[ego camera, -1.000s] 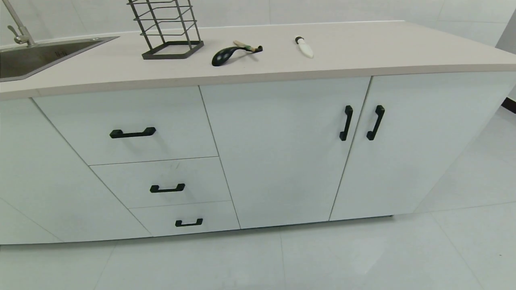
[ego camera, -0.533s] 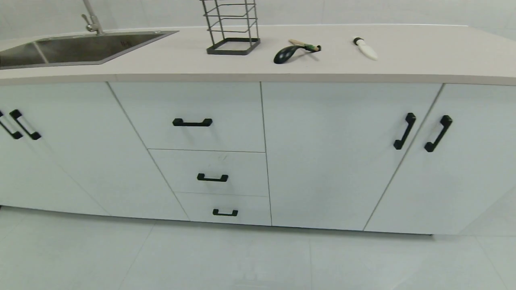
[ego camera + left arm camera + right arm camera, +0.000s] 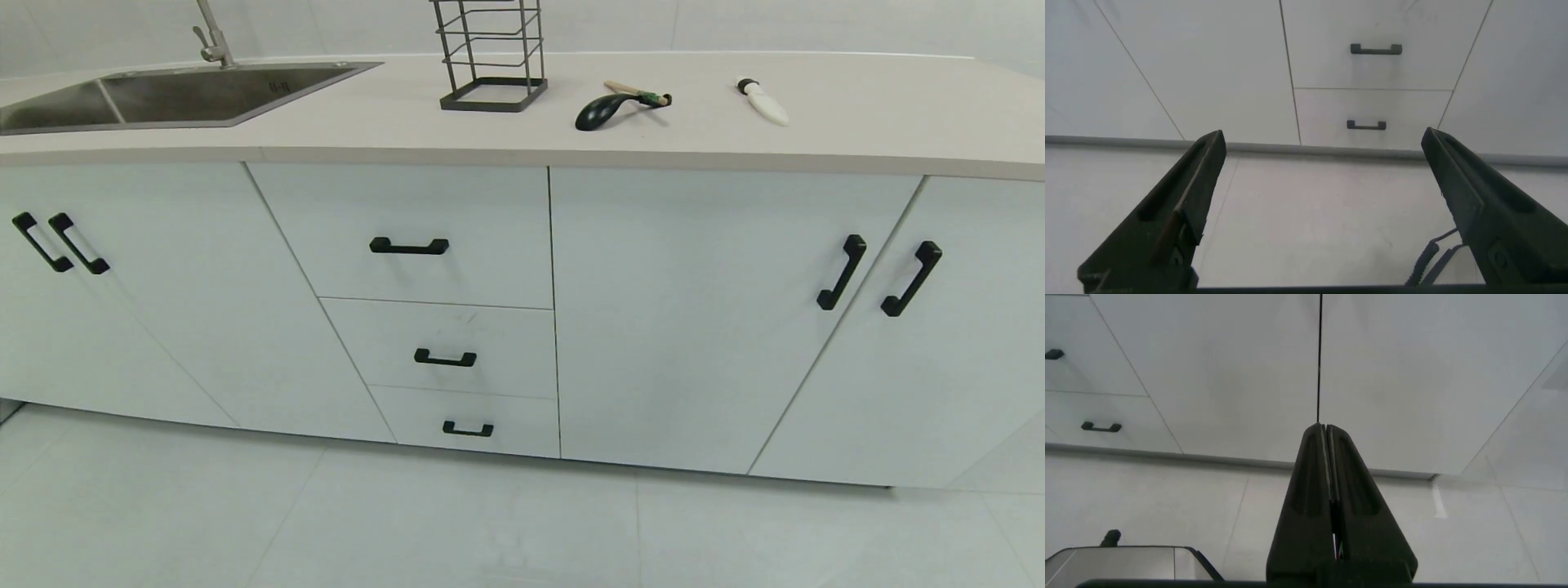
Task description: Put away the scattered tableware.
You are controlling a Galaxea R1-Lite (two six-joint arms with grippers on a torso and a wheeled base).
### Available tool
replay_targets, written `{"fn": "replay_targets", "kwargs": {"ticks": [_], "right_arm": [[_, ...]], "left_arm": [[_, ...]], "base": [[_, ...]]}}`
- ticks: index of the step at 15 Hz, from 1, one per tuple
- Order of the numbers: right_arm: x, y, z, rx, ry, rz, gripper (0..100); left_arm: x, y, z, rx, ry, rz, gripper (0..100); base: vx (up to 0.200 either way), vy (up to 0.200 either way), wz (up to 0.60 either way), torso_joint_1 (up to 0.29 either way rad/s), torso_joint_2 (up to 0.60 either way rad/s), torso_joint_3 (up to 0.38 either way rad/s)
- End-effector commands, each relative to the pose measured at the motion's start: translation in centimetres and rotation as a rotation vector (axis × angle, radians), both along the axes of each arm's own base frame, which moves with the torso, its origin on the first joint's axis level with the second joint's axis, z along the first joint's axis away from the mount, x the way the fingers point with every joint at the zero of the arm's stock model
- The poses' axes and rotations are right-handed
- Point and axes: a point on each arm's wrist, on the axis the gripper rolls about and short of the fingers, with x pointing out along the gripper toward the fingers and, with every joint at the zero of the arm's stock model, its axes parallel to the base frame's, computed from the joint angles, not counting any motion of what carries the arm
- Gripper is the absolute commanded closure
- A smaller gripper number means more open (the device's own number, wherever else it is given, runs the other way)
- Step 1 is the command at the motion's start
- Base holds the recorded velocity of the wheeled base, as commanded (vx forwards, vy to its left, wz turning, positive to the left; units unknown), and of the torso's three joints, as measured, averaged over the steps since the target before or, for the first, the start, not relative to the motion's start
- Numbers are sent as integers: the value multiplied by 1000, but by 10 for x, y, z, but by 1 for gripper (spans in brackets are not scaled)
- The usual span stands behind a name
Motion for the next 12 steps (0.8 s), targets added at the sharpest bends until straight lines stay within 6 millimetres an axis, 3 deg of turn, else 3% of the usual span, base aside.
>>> {"fn": "replay_targets", "kwargs": {"ticks": [1, 6, 9, 12], "right_arm": [[0, 0, 0, 0, 1, 0, 100], [0, 0, 0, 0, -1, 0, 100], [0, 0, 0, 0, 1, 0, 100], [0, 0, 0, 0, -1, 0, 100]], "left_arm": [[0, 0, 0, 1, -1, 1, 0], [0, 0, 0, -6, -1, 1, 0], [0, 0, 0, -6, -1, 1, 0], [0, 0, 0, -6, -1, 1, 0]], "base": [[200, 0, 0, -2, 2, 12], [200, 0, 0, 3, 3, 2], [200, 133, 0, 4, 4, 1], [0, 0, 0, 0, 0, 0]]}}
